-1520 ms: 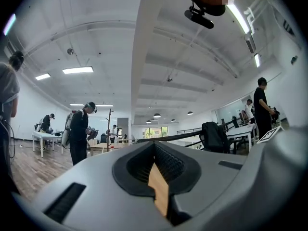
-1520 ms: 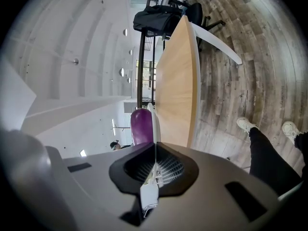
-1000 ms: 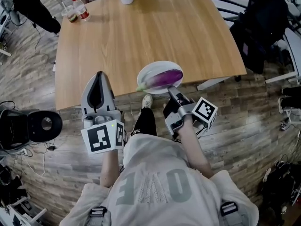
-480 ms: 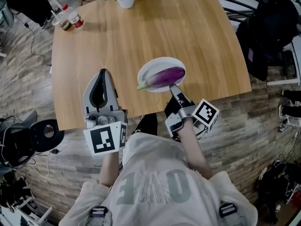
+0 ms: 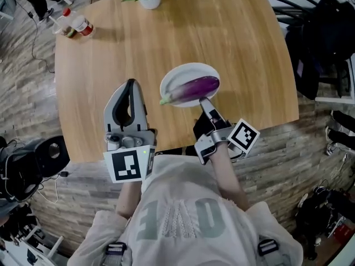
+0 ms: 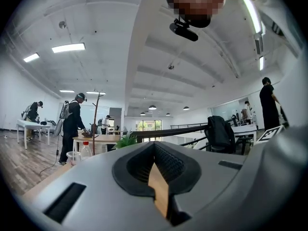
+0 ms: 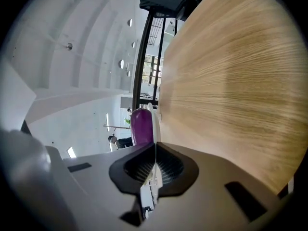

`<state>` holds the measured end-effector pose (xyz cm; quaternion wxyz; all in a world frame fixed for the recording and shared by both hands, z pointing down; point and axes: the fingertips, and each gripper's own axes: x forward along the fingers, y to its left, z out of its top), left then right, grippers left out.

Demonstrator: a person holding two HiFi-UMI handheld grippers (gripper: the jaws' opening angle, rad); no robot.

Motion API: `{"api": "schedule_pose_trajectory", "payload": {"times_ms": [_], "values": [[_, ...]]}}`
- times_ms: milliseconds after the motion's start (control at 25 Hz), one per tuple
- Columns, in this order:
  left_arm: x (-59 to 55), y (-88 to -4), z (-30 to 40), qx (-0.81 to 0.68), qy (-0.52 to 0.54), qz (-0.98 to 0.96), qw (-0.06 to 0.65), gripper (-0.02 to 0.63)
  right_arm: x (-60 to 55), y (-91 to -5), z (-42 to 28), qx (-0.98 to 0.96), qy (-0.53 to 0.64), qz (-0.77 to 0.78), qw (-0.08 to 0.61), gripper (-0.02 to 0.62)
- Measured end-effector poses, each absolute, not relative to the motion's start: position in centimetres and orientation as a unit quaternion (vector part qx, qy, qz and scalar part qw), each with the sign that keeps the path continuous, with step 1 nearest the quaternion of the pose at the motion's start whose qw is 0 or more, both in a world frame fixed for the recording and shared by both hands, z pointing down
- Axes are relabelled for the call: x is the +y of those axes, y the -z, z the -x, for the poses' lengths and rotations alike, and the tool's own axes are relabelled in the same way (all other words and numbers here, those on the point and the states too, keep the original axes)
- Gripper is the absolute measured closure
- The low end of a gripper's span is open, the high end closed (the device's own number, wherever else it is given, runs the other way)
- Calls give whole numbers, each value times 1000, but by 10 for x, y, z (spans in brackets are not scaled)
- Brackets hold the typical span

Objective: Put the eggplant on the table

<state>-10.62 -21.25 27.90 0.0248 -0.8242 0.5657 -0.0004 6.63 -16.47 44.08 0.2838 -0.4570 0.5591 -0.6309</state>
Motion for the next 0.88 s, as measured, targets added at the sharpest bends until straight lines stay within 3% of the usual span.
{"api": "schedule_pose_trajectory", "payload": {"times_ms": [880], "values": [[-204,-258,107,624,-5,780,52,598,-178,-465,-82,559,663,435,243,571]]}}
